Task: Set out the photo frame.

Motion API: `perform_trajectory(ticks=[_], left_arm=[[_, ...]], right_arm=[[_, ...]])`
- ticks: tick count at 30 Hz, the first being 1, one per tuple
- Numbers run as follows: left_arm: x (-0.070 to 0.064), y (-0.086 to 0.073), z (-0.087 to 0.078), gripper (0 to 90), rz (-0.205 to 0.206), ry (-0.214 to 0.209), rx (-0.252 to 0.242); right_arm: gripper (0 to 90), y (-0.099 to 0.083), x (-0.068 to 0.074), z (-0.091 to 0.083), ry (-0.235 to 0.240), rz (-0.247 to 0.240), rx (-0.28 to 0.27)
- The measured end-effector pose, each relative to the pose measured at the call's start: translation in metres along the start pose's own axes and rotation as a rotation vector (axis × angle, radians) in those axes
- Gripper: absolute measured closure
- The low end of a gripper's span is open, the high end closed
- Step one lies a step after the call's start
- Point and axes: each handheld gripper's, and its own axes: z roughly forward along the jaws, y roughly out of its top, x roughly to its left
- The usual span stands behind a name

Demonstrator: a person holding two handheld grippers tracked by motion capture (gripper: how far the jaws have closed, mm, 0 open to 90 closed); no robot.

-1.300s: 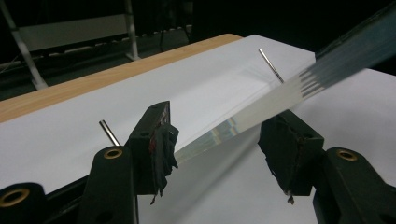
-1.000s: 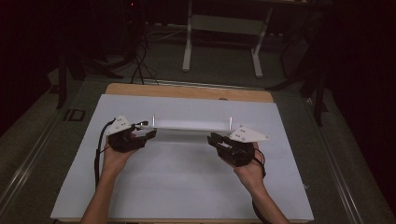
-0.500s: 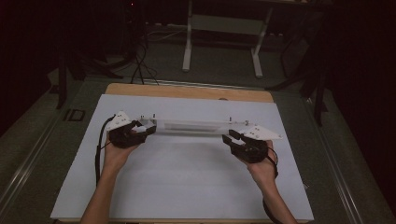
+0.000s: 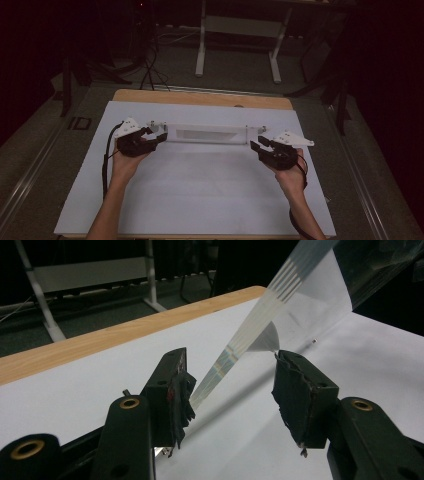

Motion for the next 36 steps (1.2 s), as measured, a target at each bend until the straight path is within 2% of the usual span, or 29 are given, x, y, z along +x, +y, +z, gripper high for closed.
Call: perform_trajectory(ticks=[10,25,33,36], left_arm=[[0.001,0.001,0.001,48.7,-0.002,0.003,-0.002],[0.005,0.004,0.005,48.8,-0.020,0.018,-0.014],[0.005,0.006,0.009,49.2,-0.015,0.048,-0.028],[0.005,0.007,0.011,49.3,-0.008,0.063,-0.027]], right_arm=[[57.3,-0.004,-0.017,0.002,-0.050,0.015,0.016],[50.4,-0.001,-0.026,0.035,0.014,-0.075,-0.027],[50.6,-0.001,-0.028,0.043,0.003,-0.048,-0.056],[50.8,0.000,-0.025,0.045,-0.029,-0.072,-0.055]])
